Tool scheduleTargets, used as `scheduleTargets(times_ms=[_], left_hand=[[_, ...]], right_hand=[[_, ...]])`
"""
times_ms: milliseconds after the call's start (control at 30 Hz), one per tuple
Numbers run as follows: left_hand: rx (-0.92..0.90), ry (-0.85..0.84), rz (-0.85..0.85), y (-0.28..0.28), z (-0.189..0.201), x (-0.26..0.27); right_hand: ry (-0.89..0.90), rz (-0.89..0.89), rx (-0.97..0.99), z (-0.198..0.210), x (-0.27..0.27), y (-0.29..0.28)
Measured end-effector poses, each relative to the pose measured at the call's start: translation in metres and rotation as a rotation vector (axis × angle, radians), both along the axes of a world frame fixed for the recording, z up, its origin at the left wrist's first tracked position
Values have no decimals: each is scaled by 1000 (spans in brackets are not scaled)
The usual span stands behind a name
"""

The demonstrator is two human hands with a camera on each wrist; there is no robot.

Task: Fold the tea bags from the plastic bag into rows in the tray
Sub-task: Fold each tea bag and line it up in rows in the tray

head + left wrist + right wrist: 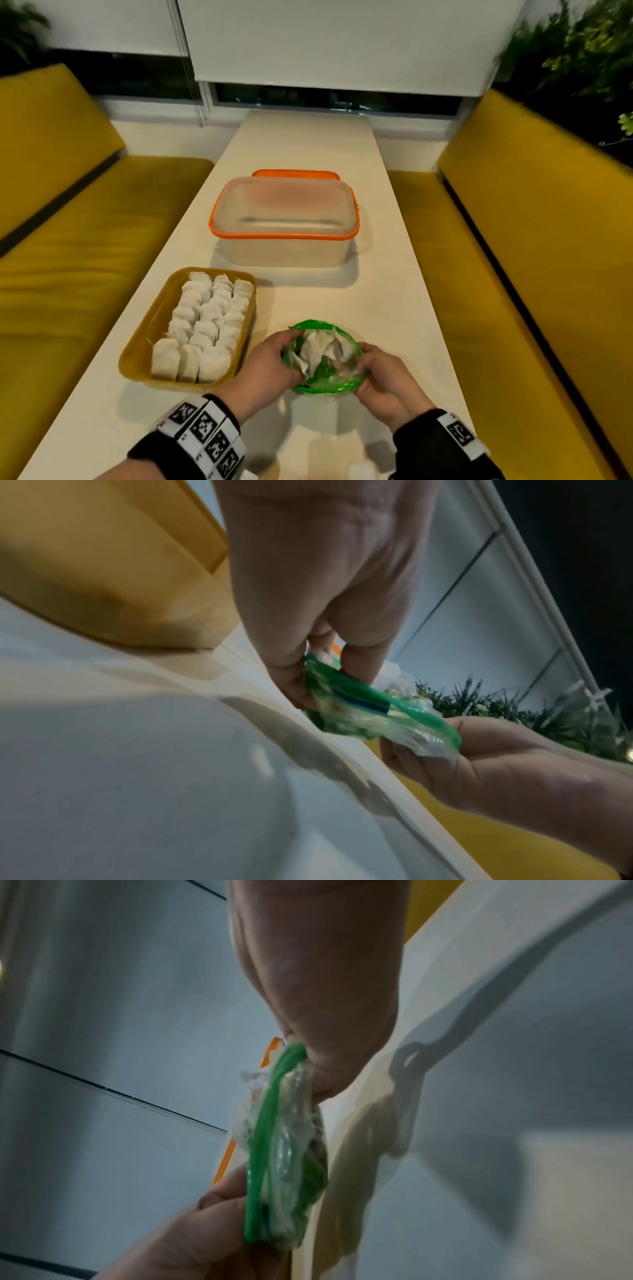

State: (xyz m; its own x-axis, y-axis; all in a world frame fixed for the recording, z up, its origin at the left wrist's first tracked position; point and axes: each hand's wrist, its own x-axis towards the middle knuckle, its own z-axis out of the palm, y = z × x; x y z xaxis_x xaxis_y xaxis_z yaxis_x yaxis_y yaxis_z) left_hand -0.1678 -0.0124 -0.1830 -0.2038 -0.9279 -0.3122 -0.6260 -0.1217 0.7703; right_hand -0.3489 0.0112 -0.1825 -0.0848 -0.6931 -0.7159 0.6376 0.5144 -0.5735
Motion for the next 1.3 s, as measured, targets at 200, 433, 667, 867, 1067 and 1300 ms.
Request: scheduleTargets(times_ms=[200,433,667,867,1067,1300], left_hand=[[-7,-99,-29,5,-6,1],[-64,-202,-125,6,-2,-3],[-49,-269,-194,3,-2,-6],[-79,-285,-174,1,0,-7],[-83,-265,-178,0,2,-10],[-63,-267,-176,-2,5,-7]], right_hand=[[734,333,-147,7,6,2],[1883,792,-541,-1,-8,8],[1710,1048,-230,14,-13,-2],[1596,696,-346,13,-2,3],[1657,812,-287,11,13,-7],[1401,603,-482,11,11,-7]])
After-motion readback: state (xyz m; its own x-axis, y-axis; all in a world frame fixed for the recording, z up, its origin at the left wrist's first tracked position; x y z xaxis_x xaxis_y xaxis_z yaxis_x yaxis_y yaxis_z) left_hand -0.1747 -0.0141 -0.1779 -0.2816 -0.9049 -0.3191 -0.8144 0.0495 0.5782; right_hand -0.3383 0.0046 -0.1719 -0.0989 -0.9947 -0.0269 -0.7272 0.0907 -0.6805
